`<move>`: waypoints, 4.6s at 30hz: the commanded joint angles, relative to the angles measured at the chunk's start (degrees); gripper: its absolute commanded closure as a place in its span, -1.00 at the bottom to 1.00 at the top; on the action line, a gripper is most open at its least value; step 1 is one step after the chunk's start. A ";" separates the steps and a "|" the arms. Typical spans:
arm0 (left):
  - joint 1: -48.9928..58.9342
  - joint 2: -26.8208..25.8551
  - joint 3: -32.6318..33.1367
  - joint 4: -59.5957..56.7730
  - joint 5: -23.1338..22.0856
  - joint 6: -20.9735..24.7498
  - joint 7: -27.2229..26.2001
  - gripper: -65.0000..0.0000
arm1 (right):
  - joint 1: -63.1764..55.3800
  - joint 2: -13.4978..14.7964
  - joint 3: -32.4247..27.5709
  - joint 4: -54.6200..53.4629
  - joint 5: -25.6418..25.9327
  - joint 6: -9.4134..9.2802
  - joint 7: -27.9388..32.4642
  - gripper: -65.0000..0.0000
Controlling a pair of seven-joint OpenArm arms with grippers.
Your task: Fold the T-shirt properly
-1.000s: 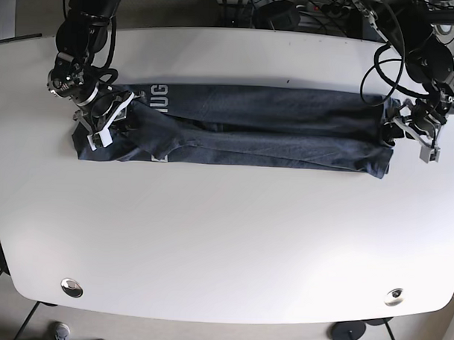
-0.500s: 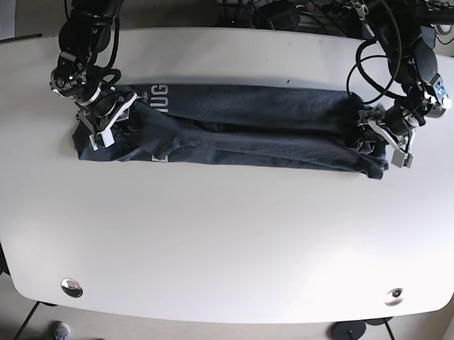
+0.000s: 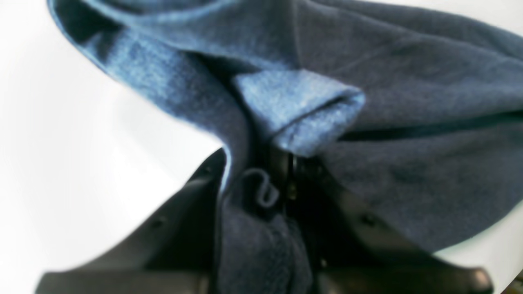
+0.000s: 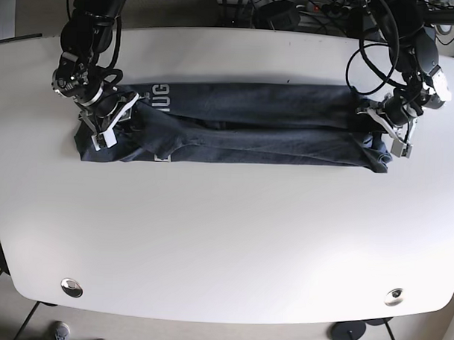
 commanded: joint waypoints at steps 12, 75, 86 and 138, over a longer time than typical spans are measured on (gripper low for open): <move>8.64 4.57 24.25 30.27 17.14 0.10 -0.46 1.00 | 0.77 0.51 0.09 0.87 0.43 0.10 0.63 0.62; 6.27 8.53 37.70 30.10 18.55 15.09 -8.81 0.63 | 6.05 -2.66 -10.37 11.42 5.62 0.10 -9.48 -0.50; 6.97 7.47 36.29 20.34 18.55 15.09 -10.13 0.85 | 11.67 -6.88 -12.66 -3.62 12.56 0.10 -15.11 -0.50; 6.89 7.38 36.20 16.82 18.46 15.09 -10.22 0.85 | 11.67 -7.32 -10.64 -1.59 18.37 0.10 -12.47 0.93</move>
